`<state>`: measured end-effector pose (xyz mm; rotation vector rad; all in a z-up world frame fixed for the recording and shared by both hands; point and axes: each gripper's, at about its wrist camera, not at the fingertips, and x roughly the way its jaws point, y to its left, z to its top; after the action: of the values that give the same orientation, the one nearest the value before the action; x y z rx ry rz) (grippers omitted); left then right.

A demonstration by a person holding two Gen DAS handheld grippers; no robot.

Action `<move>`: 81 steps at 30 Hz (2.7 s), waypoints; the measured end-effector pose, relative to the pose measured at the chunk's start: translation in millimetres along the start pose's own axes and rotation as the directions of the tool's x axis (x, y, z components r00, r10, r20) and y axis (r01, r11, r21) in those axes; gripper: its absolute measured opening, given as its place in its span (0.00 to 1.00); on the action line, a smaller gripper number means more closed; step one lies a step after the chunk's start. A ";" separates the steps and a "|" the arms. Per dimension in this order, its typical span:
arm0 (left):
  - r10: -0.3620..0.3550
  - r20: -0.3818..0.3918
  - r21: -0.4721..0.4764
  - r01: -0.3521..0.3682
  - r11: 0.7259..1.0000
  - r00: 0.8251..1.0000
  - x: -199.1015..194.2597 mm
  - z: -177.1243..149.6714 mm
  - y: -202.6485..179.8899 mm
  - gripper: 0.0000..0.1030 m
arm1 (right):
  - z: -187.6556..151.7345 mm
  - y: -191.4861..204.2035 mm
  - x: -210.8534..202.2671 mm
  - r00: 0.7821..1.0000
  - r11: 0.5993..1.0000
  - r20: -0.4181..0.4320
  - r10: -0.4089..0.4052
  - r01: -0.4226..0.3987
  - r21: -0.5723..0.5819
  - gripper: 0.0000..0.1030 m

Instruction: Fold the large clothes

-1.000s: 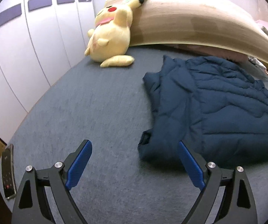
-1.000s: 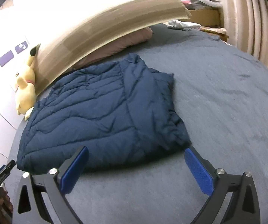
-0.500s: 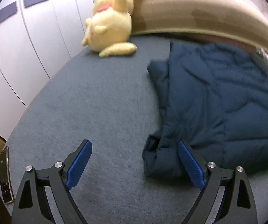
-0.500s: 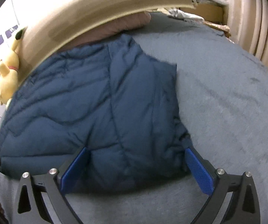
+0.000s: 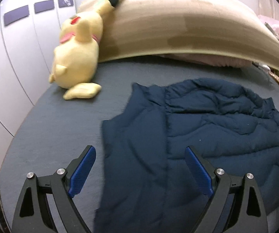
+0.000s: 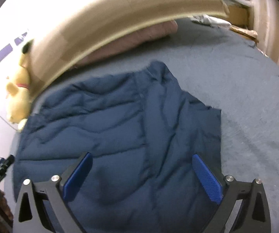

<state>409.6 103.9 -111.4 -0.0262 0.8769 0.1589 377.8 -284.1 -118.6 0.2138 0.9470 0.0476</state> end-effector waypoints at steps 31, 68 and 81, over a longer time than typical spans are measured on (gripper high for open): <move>-0.366 0.022 -0.393 0.344 0.853 0.931 -22.7 -82.2 136.8 0.93 | -74.7 -122.0 -55.5 0.977 0.885 0.069 0.204 -0.214 0.414 1.00; -0.550 -0.066 -0.332 0.502 0.799 0.832 33.8 -27.9 115.9 0.89 | -2.0 -113.5 16.2 0.952 0.902 -0.037 0.305 -0.276 0.333 0.87; -0.588 -0.243 -0.234 0.541 0.808 0.772 77.0 -0.8 60.0 0.61 | 42.9 -46.0 79.0 0.919 0.935 -0.199 0.340 -0.309 0.171 0.34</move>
<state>448.5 172.9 -168.5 -0.4698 1.1286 -0.3628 456.3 -325.4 -166.9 0.5007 1.1354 0.3218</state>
